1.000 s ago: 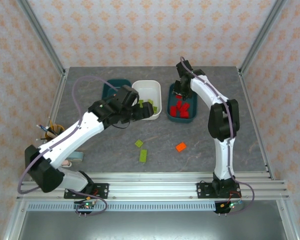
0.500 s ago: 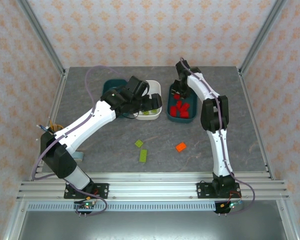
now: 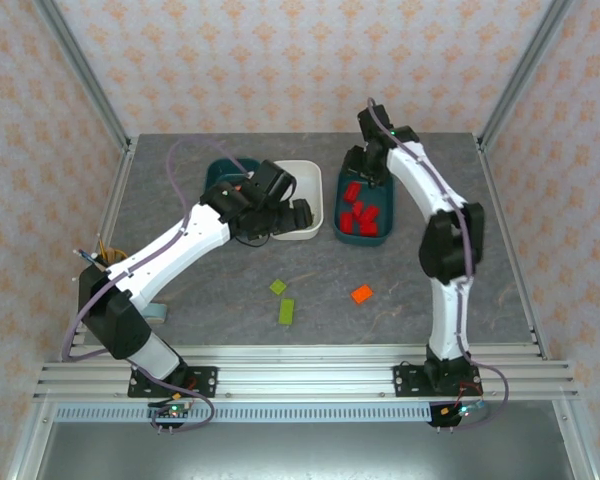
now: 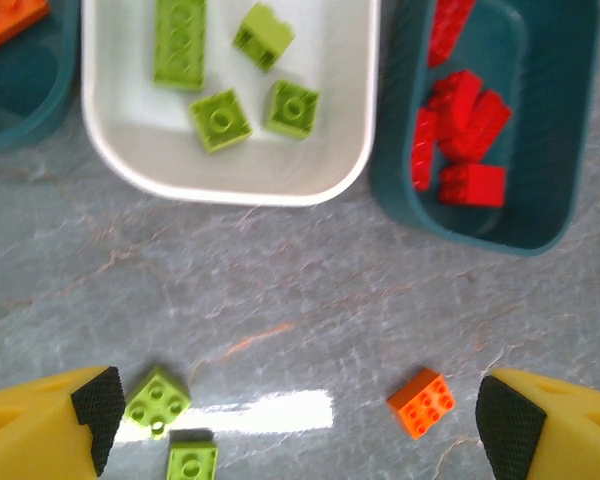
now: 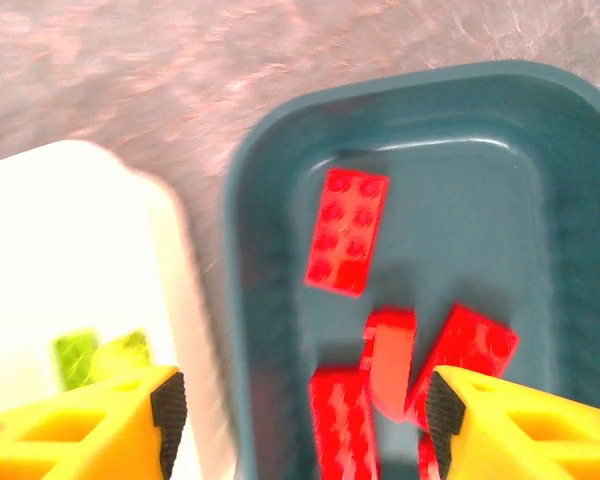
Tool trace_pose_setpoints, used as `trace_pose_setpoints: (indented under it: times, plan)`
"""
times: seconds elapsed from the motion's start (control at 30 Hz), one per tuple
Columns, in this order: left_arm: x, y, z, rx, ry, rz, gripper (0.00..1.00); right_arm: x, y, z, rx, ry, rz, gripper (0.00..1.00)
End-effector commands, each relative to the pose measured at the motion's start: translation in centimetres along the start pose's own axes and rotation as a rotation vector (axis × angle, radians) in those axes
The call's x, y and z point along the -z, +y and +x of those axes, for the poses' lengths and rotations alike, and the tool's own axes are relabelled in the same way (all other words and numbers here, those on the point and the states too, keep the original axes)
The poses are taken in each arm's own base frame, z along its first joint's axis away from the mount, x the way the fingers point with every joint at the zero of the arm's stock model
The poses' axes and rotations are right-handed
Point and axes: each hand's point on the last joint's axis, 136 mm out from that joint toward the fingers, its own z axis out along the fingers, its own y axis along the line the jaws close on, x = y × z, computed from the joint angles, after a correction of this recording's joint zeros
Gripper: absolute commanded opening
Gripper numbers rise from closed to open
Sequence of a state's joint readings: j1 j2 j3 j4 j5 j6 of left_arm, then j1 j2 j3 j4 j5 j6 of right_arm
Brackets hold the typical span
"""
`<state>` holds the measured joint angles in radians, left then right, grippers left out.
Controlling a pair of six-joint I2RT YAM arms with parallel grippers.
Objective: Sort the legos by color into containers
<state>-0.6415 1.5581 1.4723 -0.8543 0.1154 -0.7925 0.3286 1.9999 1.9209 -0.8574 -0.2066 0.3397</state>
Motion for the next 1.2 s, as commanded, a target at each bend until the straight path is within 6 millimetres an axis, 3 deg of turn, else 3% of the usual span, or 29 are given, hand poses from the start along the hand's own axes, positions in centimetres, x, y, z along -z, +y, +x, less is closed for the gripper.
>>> trace_pose_setpoints:
  times: [0.0,0.13,0.33,0.43,0.67,1.0,1.17]
  plan:
    - [-0.3,3.2,2.6,0.083,0.060,-0.099,0.93,7.4,3.9,1.3,0.132,-0.180,-0.165,0.69]
    - [-2.7,5.3,5.5,0.180,0.158,-0.172,0.89,10.2,4.6,9.2,0.185,-0.146,-0.325,0.77]
    - [-6.7,6.8,9.3,0.354,0.306,-0.282,0.84,9.4,3.2,21.5,0.235,0.054,-0.447,0.86]
    - [-8.5,6.2,10.2,0.424,0.341,-0.299,0.83,10.5,3.2,24.5,0.307,0.041,-0.497,0.87]
    - [-10.9,6.4,11.7,0.526,0.353,-0.352,0.78,10.3,2.6,26.0,0.335,0.072,-0.477,0.86]
    - [-11.1,9.1,13.3,0.579,0.330,-0.438,0.66,10.2,1.9,26.1,0.335,0.074,-0.447,0.86]
    - [-12.4,8.8,12.4,0.537,0.289,-0.397,0.60,10.2,2.1,25.9,0.335,0.072,-0.448,0.86]
